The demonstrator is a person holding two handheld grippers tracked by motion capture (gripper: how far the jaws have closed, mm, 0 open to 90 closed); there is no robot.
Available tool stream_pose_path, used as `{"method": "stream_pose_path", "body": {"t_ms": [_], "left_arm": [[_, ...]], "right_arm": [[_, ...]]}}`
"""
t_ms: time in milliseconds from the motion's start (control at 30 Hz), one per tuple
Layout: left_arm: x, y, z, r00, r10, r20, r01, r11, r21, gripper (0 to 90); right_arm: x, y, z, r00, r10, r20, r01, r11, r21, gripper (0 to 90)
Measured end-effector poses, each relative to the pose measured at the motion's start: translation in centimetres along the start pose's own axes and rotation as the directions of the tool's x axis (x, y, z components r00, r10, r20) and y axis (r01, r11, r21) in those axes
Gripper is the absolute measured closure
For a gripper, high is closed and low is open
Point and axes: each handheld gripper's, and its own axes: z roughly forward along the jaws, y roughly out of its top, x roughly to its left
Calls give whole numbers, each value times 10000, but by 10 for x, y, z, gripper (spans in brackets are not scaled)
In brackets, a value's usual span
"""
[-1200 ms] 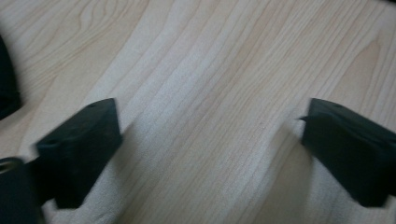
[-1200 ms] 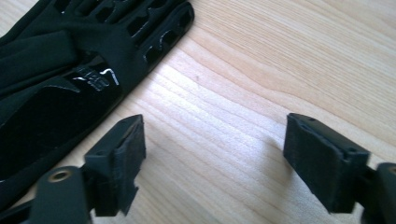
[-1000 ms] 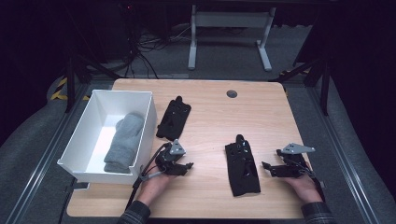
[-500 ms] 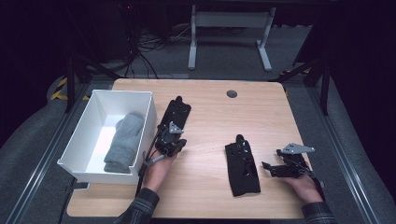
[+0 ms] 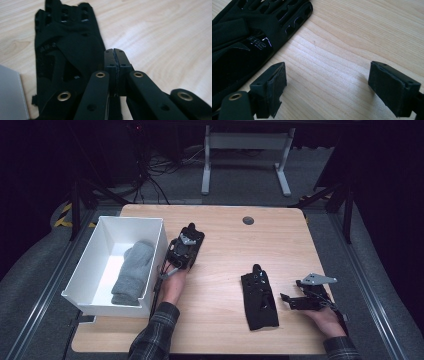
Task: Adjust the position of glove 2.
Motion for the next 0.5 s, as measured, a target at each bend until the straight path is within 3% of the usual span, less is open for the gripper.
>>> {"method": "stream_pose_path", "body": {"t_ms": [167,367,500], "left_arm": [[6,3,13,9996,-77,-282,84,9997,238,898],[7,-1,27,9999,-147,-41,149,9972,735,899],[3,-3,27,9994,-117,337,95,9977,665,900]], "right_arm": [[0,0,0,10000,0,0,0,10000,0,155],[0,0,0,10000,1,-3,-1,10000,0,154],[0,0,0,10000,-2,-3,2,10000,2,154]]}}
